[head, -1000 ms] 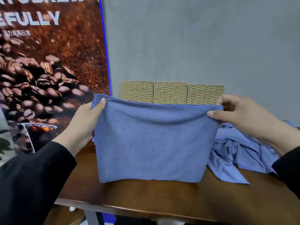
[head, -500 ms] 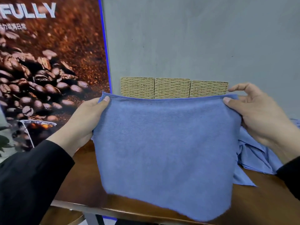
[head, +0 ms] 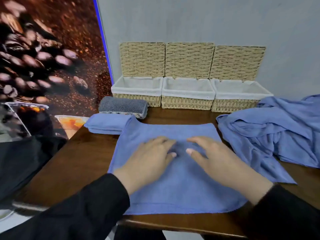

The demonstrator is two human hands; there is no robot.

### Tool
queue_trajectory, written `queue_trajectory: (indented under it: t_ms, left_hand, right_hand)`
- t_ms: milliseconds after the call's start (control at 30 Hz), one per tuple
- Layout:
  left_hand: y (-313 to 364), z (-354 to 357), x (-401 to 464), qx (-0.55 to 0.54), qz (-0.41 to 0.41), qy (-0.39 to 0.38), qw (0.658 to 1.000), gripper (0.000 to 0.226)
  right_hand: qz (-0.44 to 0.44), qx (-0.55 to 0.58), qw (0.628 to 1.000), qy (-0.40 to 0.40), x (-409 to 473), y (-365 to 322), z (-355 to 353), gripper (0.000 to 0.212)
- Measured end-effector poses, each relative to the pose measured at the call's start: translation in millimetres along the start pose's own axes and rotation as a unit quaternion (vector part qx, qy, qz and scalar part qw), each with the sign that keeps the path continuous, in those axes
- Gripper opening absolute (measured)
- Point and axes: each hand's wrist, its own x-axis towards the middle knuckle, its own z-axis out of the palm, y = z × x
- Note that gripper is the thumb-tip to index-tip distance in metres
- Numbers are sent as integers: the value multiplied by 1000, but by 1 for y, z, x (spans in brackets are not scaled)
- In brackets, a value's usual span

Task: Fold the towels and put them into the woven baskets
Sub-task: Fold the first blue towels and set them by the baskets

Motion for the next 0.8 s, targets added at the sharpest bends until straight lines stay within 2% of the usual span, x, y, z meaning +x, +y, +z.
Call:
queue_trajectory:
  t_ms: [100, 133, 267, 333, 433, 533, 600, 667, 800]
  left_hand:
    - [-2, 28, -11, 61, -4, -41, 997, 58]
    - [-3, 30, -11, 61, -5, -42, 997, 59]
    - [-4, 25, -8, 62, -5, -61, 996, 61]
    - [0, 19, -5, 82, -5, -60, 995, 60]
    - [26, 17, -6, 32, 37, -12, 999, 57]
    - [53, 31, -12, -35, 65, -43, 996, 58]
    - [57, 46, -15, -11, 64, -52, 997, 61]
    - [55, 54, -16, 12, 62, -34, 997, 63]
    - [54, 57, -18, 17, 65, -19, 998, 63]
  right_hand:
    - [-44, -47, 994, -92, -13, 19, 27, 84]
    - [-58, -54, 992, -99, -14, 26, 30, 87]
    - [-28, 116, 992, -37, -22, 36, 7, 47]
    - [-44, 148, 988, 12, -32, 39, -7, 31]
    - [-84, 149, 985, -18, -52, 47, -21, 14]
    - [-97, 88, 986, -98, -73, 59, -33, 21]
    - [-98, 27, 986, -133, -85, 65, -34, 32]
    - [-103, -17, 988, -113, -94, 69, -28, 34]
    - [-86, -65, 994, -23, -102, 64, -10, 28]
